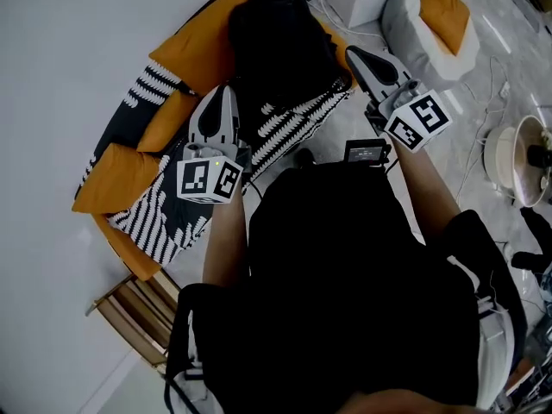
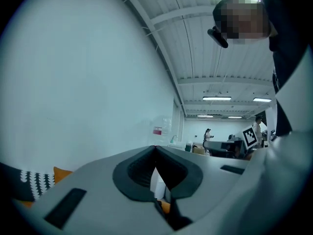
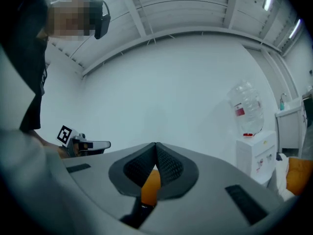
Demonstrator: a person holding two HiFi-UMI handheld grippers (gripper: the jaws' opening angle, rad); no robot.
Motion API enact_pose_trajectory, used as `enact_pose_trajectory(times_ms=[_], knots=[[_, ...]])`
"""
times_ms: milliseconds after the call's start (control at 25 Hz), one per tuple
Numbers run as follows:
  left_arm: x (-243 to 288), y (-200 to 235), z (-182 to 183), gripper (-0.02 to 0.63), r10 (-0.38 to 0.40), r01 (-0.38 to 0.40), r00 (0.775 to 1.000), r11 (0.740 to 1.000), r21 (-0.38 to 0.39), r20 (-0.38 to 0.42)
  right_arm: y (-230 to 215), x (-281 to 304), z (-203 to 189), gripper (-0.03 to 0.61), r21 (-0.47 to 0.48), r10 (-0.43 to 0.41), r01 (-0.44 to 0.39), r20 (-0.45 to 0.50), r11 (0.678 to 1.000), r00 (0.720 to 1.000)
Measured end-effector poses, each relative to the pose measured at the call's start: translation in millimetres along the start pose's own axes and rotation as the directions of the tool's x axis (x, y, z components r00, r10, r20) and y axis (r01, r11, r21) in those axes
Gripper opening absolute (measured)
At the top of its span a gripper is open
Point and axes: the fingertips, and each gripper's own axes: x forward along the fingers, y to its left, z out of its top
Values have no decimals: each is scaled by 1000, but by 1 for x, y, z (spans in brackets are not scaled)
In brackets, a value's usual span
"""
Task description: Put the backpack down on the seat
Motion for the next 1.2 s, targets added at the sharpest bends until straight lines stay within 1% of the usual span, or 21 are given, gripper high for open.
enact_pose_trajectory(times_ms=[80,160,240,360,560,680,840,1000,1200], knots=[[-9,-19,-1,15,21,-21,1000,999,25,-1,2,-18,-3,31,-19,-40,40,-17,999,999],[-19,-37,-8,15,34,-33,999,999,32,-25,7,-37,-5,31,-49,-61,60,-29,997,998],[-32,-59,-20,15,40,-39,998,999,21,-53,16,-61,-12,31,-62,-55,52,-46,997,997],[-53,-96,-37,17,52,-51,995,999,18,-82,28,-103,-24,32,-41,-36,33,-69,999,997],[-90,-154,-54,16,81,-80,993,997,15,-84,48,-160,-42,32,-14,7,-9,-99,1000,995],[-119,-179,-67,15,101,-100,989,995,11,-105,64,-187,-50,32,8,9,-8,-107,1000,994],[-154,-202,-77,16,134,-132,983,991,20,-126,85,-216,-62,32,28,16,-12,-134,1000,991],[-187,-212,-86,15,155,-154,977,988,17,-148,106,-233,-72,32,37,24,-18,-157,999,987],[-222,-214,-96,17,128,-132,976,991,-11,-177,135,-246,-78,32,63,21,-11,-165,998,986]])
